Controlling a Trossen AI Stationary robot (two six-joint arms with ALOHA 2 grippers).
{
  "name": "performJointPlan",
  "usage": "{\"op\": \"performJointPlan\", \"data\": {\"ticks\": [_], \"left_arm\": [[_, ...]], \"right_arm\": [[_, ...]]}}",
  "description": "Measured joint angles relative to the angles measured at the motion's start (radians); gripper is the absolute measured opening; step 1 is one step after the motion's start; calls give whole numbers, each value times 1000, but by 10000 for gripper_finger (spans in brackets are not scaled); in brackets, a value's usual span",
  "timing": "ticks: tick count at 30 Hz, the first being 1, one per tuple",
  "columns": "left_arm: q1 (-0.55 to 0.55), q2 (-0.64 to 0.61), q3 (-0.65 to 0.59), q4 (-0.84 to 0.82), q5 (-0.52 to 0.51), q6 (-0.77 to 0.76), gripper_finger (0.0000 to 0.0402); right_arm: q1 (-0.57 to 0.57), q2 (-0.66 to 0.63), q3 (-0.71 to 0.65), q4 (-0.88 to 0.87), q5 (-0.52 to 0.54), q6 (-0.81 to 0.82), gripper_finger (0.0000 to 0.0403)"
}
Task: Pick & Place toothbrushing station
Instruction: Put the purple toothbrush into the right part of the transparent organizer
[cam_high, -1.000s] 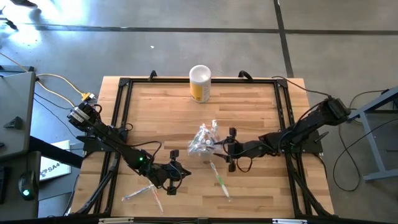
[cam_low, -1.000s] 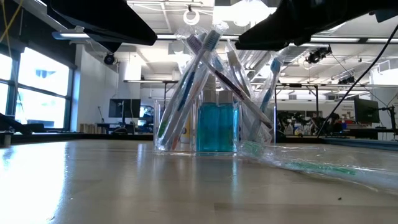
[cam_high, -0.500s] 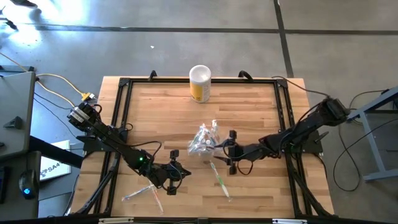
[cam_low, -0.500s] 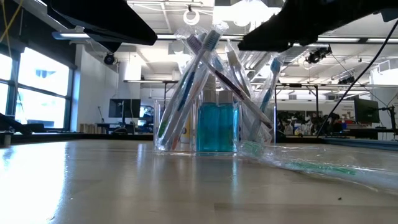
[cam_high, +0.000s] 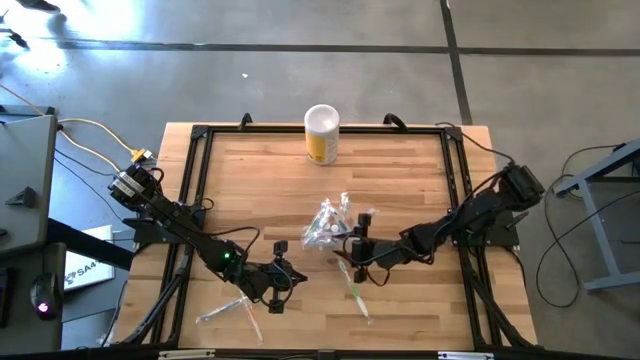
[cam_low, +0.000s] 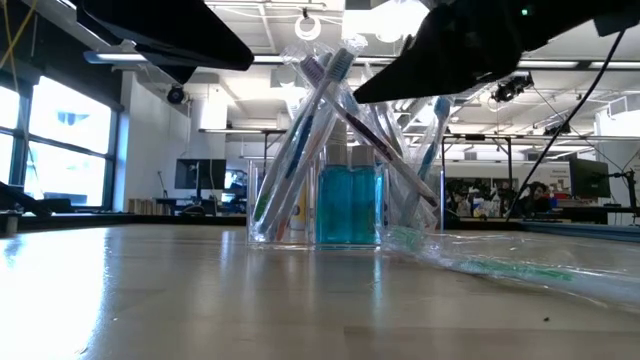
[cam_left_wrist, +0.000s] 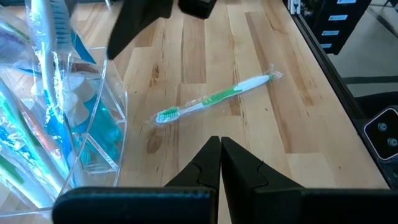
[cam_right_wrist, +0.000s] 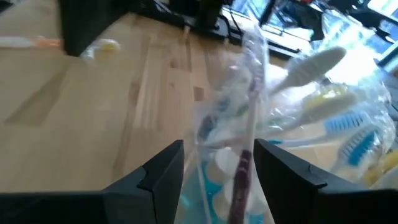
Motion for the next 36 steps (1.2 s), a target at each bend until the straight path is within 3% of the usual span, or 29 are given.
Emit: {"op": "performJointPlan", "data": {"ticks": [17, 25, 36], "left_arm": [[0, 0, 0, -5, -2, -1, 8], [0, 0, 0, -5, -2, 1, 8], [0, 0, 0, -5, -2, 1, 8]], "right_arm": [[-40, 24, 14, 6, 38, -1, 185], [-47, 24, 14, 15, 4, -11, 185], [-97, 24, 14, 20, -121, -14, 180]]}}
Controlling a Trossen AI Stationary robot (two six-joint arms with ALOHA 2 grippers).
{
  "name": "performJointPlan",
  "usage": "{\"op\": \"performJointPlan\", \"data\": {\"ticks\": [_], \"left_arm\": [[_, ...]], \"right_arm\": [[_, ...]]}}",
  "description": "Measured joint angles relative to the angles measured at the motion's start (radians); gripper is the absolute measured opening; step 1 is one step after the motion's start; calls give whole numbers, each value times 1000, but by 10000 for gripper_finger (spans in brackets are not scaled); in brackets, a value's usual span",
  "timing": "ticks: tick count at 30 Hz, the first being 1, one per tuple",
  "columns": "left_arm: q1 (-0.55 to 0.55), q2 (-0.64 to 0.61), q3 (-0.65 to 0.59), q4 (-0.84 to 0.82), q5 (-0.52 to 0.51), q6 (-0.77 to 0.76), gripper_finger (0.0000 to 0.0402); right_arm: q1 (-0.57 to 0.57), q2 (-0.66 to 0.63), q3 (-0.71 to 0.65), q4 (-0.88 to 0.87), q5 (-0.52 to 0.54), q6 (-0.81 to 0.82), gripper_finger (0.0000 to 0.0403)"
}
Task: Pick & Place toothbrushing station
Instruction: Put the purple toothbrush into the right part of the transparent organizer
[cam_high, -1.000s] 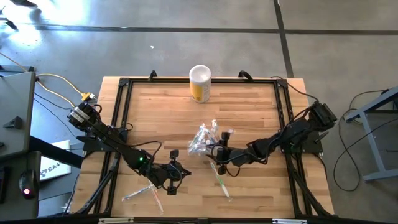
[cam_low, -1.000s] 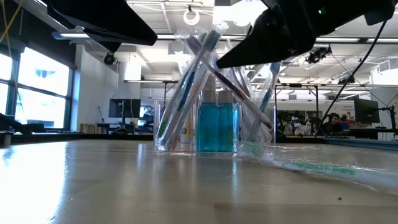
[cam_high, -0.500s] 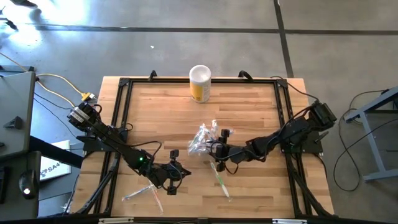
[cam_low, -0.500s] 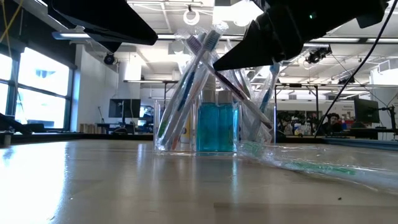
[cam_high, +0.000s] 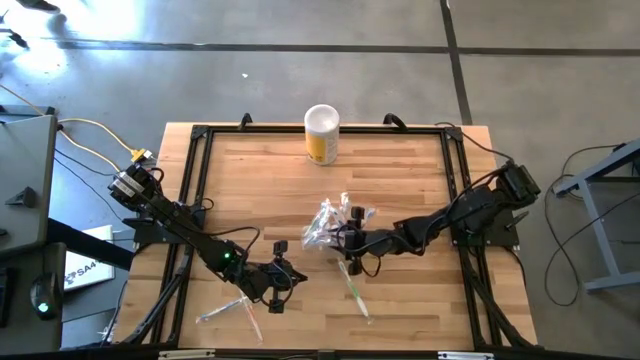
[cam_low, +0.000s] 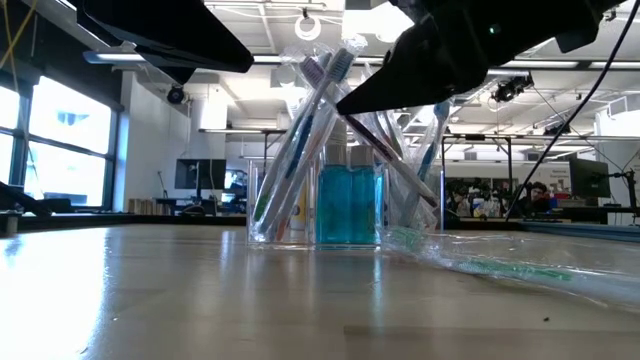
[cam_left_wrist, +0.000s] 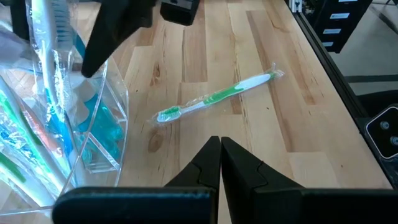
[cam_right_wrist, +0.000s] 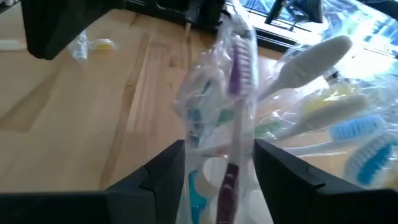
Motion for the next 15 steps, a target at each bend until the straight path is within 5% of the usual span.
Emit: {"op": "performJointPlan", "data": {"ticks": [15], "left_arm": [[0, 0, 0, -1, 1, 4, 8]], "right_arm": [[1, 0, 0, 1, 15, -59, 7]]}}
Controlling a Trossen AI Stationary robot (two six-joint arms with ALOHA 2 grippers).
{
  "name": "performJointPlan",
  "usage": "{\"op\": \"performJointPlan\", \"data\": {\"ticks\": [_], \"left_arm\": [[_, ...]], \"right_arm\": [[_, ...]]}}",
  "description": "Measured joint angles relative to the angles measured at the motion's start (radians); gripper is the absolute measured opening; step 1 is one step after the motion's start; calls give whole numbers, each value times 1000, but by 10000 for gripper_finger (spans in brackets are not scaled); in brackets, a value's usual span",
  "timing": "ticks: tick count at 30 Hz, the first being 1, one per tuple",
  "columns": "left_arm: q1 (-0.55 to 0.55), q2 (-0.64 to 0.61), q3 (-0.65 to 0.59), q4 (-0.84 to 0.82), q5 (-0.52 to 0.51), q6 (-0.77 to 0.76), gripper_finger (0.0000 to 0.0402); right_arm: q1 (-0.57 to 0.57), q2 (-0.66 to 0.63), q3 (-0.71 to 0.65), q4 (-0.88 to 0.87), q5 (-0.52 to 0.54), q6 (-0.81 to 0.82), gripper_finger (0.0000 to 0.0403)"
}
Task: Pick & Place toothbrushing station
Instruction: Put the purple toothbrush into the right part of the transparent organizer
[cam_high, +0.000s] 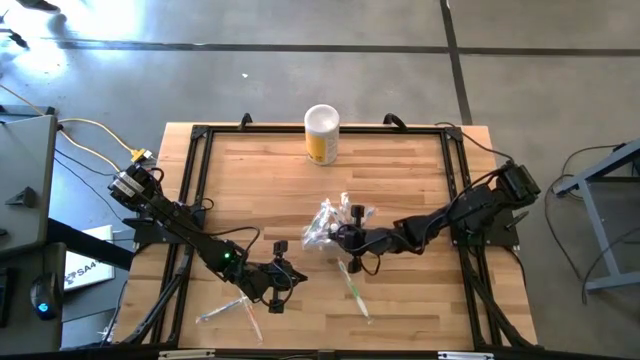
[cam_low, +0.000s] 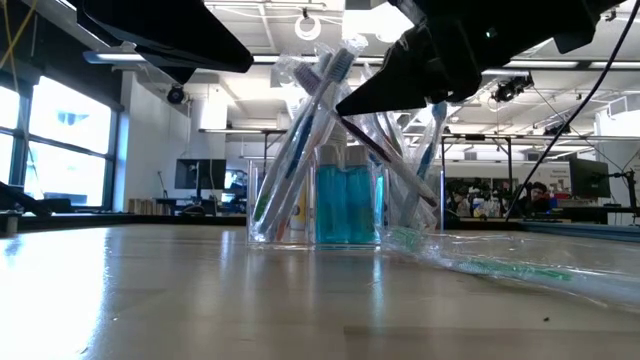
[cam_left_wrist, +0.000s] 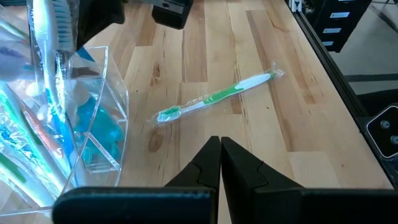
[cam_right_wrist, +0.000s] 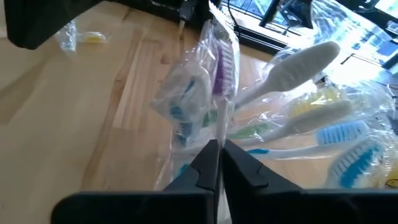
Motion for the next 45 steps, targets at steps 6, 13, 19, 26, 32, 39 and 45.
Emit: {"op": "performJointPlan", "data": {"ticks": [6, 13, 19, 26, 32, 39, 45], "left_arm": [[0, 0, 0, -1, 1, 0, 8], [0, 0, 0, -4, 1, 0, 8], [0, 0, 0, -4, 1, 0, 8], [-1, 0, 0, -5, 6, -7, 8], [-1, 0, 0, -8, 14, -8, 8], [-1, 0, 0, -8, 15, -8, 8], [-1, 0, 0, -7, 15, -8, 8]], "right_arm": [[53, 0, 0, 8, 166, -23, 2], [142, 0, 0, 96, 380, -62, 2], [190, -1, -4, 109, 491, -26, 2], [225, -1, -89, 341, 570, -74, 2], [242, -1, -218, 659, 550, -107, 2], [221, -1, -336, 869, 486, -27, 2], [220, 3, -384, 900, 492, 75, 2]]}}
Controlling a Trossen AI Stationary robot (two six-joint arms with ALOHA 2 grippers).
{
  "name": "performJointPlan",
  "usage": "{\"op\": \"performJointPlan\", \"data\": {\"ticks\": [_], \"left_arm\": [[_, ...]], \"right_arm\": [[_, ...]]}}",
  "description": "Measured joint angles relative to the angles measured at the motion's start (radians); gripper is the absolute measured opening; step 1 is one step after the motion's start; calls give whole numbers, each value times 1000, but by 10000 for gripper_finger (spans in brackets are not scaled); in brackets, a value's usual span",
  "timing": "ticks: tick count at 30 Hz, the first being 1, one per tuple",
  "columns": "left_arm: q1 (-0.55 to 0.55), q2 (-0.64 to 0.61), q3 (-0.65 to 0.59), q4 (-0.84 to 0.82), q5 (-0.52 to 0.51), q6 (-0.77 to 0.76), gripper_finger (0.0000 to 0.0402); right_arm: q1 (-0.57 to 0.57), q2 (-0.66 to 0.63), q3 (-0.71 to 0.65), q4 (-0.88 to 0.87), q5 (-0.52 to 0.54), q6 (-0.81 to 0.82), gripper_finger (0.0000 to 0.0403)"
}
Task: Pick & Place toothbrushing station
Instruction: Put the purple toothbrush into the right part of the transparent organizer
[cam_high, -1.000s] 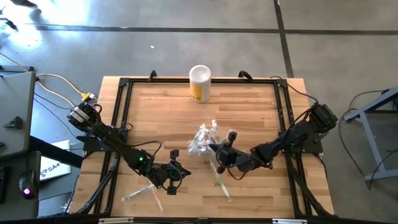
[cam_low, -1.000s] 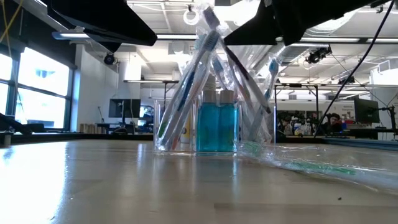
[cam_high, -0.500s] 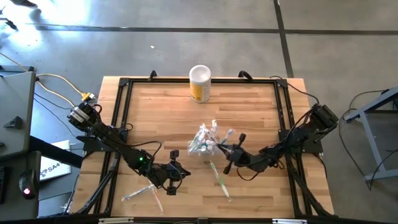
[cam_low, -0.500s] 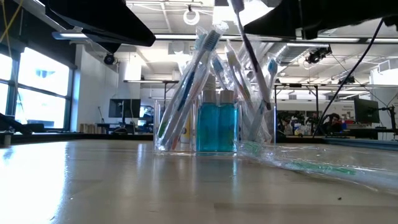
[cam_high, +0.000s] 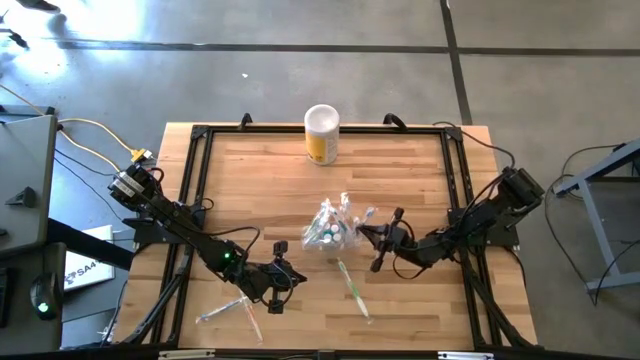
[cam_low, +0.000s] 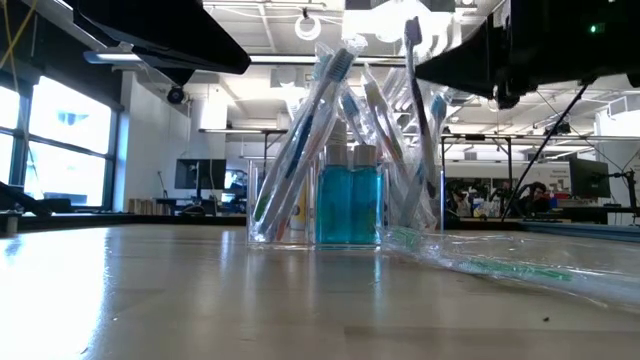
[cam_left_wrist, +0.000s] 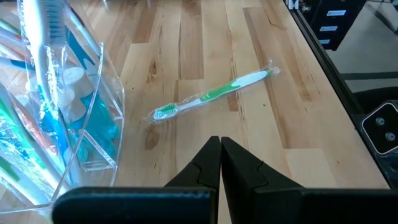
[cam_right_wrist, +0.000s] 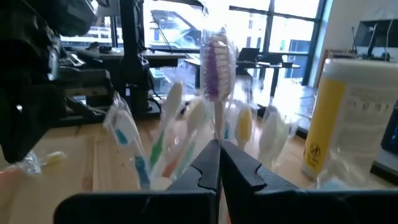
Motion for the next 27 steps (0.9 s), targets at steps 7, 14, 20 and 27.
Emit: {"op": "performJointPlan", "data": {"ticks": [7, 14, 20, 27], "left_arm": [[0, 0, 0, -2, 1, 0, 8], [0, 0, 0, -5, 2, -4, 8], [0, 0, 0, -5, 2, -4, 8], [0, 0, 0, -5, 2, -4, 8]], "right_arm": [[6, 100, -9, 17, 47, 132, 2], [35, 219, -9, 145, 85, 145, 2], [75, 222, -9, 109, 168, 158, 2], [103, 222, -9, 87, 186, 132, 4]]}}
